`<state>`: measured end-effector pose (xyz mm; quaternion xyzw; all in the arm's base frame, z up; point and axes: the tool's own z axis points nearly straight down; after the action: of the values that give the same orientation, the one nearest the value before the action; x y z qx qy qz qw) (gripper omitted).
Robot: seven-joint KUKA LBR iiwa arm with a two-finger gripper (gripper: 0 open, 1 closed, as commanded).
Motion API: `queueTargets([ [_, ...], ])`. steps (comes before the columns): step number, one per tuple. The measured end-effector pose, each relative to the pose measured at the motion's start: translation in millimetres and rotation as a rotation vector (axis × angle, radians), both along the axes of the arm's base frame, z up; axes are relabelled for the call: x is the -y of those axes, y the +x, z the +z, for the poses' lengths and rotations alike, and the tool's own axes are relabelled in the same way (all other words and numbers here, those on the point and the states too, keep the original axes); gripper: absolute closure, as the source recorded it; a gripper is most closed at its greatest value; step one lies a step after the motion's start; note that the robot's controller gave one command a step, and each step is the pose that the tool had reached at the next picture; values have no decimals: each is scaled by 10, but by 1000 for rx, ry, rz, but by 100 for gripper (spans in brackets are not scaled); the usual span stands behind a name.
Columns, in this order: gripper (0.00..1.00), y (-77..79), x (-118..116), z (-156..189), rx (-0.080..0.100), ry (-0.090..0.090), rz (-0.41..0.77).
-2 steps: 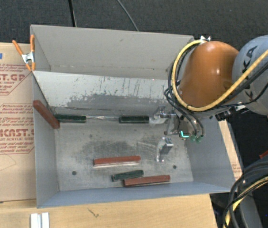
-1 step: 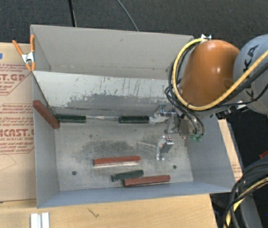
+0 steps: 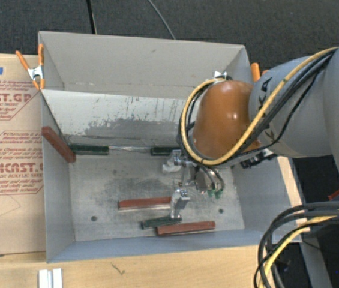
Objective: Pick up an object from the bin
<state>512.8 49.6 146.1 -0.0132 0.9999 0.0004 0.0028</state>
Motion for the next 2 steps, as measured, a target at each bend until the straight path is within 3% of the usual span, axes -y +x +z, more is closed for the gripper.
queueTargets([
  [1, 0, -70, -243, -734, 7, 3, -19],
  [2, 0, 137, -357, -728, 1, -5, 226],
])
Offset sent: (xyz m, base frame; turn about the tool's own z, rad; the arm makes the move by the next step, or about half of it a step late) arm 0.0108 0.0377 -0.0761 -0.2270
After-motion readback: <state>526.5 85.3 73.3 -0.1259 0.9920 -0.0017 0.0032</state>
